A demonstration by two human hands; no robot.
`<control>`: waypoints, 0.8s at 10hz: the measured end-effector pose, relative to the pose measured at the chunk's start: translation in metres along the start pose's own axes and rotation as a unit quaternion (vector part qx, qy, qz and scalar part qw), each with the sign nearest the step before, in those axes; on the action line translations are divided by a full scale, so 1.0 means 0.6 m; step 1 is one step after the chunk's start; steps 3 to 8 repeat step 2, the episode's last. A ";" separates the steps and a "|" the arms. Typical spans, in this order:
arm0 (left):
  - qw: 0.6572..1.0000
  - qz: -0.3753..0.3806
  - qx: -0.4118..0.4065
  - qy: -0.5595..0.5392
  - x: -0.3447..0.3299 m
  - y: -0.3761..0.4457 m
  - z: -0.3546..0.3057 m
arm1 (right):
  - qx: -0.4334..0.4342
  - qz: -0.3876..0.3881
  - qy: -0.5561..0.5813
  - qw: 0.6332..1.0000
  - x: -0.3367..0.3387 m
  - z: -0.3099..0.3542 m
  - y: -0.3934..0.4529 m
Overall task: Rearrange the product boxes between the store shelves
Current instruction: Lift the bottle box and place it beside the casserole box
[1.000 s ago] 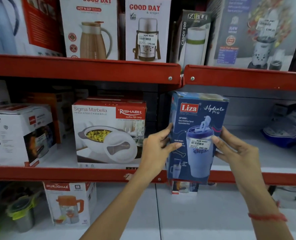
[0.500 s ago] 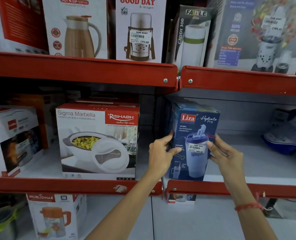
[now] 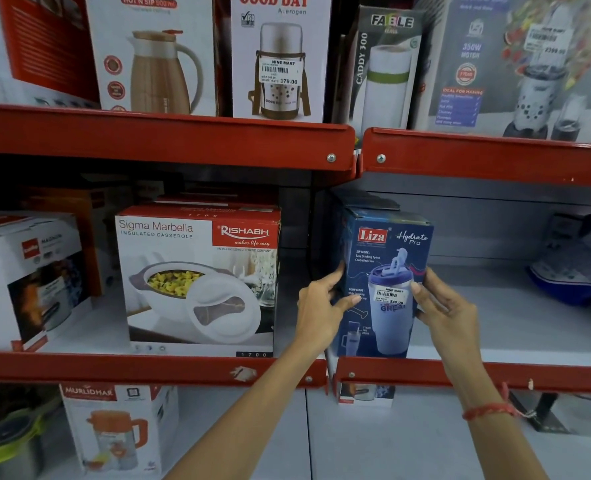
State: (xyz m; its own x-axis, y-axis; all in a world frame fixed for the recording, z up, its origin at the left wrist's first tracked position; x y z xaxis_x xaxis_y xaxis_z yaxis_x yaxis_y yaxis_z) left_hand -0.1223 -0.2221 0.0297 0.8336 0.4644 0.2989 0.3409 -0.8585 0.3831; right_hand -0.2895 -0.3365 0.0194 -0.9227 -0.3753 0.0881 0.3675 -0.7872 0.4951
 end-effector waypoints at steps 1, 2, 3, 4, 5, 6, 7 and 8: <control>1.000 -0.008 -0.007 -0.006 0.005 -0.009 -0.002 | 0.047 -0.043 -0.110 0.992 -0.003 0.032 -0.020; 0.996 -0.057 -0.064 0.017 0.036 -0.046 -0.033 | 0.145 -0.118 -0.130 0.974 -0.014 0.092 -0.056; 0.996 -0.057 -0.064 0.017 0.036 -0.046 -0.033 | 0.145 -0.118 -0.130 0.974 -0.014 0.092 -0.056; 0.996 -0.057 -0.064 0.017 0.036 -0.046 -0.033 | 0.145 -0.118 -0.130 0.974 -0.014 0.092 -0.056; 0.996 -0.057 -0.064 0.017 0.036 -0.046 -0.033 | 0.145 -0.118 -0.130 0.974 -0.014 0.092 -0.056; 0.996 -0.057 -0.064 0.017 0.036 -0.046 -0.033 | 0.145 -0.118 -0.130 0.974 -0.014 0.092 -0.056; 0.996 -0.057 -0.064 0.017 0.036 -0.046 -0.033 | 0.145 -0.118 -0.130 0.974 -0.014 0.092 -0.056; 0.996 -0.057 -0.064 0.017 0.036 -0.046 -0.033 | 0.145 -0.118 -0.130 0.974 -0.014 0.092 -0.056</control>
Point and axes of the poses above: each hand's wrist, its own y-axis towards the middle knuckle, its own x-axis out of the back of the hand, z = x × y, the point moved 6 cm from there along y, towards the middle knuckle, and after that the axes turned 11 degrees about z, right-handed, at the moved point
